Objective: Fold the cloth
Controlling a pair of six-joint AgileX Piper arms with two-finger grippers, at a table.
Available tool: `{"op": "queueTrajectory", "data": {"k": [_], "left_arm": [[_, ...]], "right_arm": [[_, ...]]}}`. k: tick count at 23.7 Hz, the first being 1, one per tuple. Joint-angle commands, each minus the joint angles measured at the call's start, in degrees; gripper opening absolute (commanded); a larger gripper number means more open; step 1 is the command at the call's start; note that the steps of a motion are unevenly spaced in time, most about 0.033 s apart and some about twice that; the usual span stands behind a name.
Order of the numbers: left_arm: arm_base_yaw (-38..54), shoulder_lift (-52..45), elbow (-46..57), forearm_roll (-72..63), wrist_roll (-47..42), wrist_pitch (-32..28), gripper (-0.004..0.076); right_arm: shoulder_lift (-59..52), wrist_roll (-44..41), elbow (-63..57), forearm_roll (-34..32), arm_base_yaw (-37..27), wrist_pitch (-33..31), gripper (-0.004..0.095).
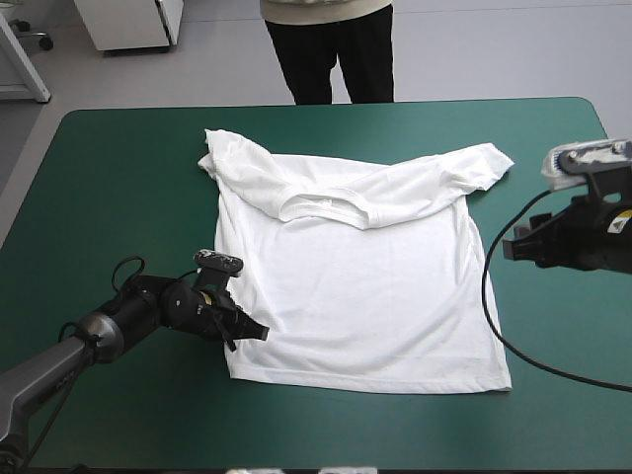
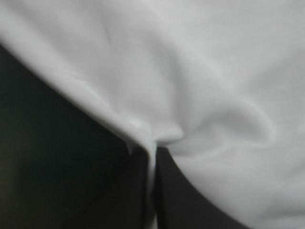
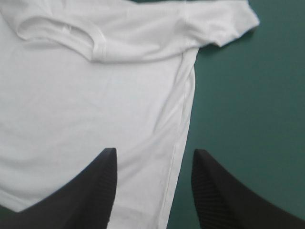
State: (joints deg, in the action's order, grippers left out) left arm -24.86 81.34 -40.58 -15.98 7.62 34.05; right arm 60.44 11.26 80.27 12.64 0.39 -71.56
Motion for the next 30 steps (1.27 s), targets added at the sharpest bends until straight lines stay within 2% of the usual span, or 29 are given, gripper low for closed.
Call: {"op": "queueTrajectory", "data": {"k": [1,4,7,12,20,25,27,30], "left_arm": [[-0.7,1.8,1.3,-2.2,-0.4,1.7,-0.0009],[-0.7,1.8,1.3,-2.4,-0.3,1.7,-0.0009],[-0.7,1.8,1.3,-2.2,0.8,2.5,-0.0009],[-0.7,1.8,1.3,-2.2,1.2,2.6,-0.0009],[-0.7,1.8,1.3,-2.3,1.2,2.8,-0.0009],[-0.7,1.8,1.3,-2.3,1.2,2.5,-0.0009],[-0.7,1.8,1.3,-2.3,1.2,2.4,-0.0009],[-0.7,1.8,1.3,-2.3,1.2,2.4,-0.0009]], "right_arm": [[-0.4,-0.1,-6.7,-0.1,-0.3,0.1,0.0455],[-0.5,-0.8,-18.5,-2.4,-0.1,2.1,0.0457],[-0.5,-2.7,-30.0,-5.8,1.6,6.9,0.0459],[-0.4,-4.0,-40.4,-5.5,5.0,16.4,0.0459],[6.9,-4.1,-44.9,-3.7,5.8,19.8,0.0459],[11.5,-2.9,-45.0,0.1,8.4,21.3,0.0457],[12.5,-2.7,-45.0,1.4,10.4,22.4,0.043],[13.5,-3.6,-45.0,1.4,12.9,23.3,0.0305]]}}
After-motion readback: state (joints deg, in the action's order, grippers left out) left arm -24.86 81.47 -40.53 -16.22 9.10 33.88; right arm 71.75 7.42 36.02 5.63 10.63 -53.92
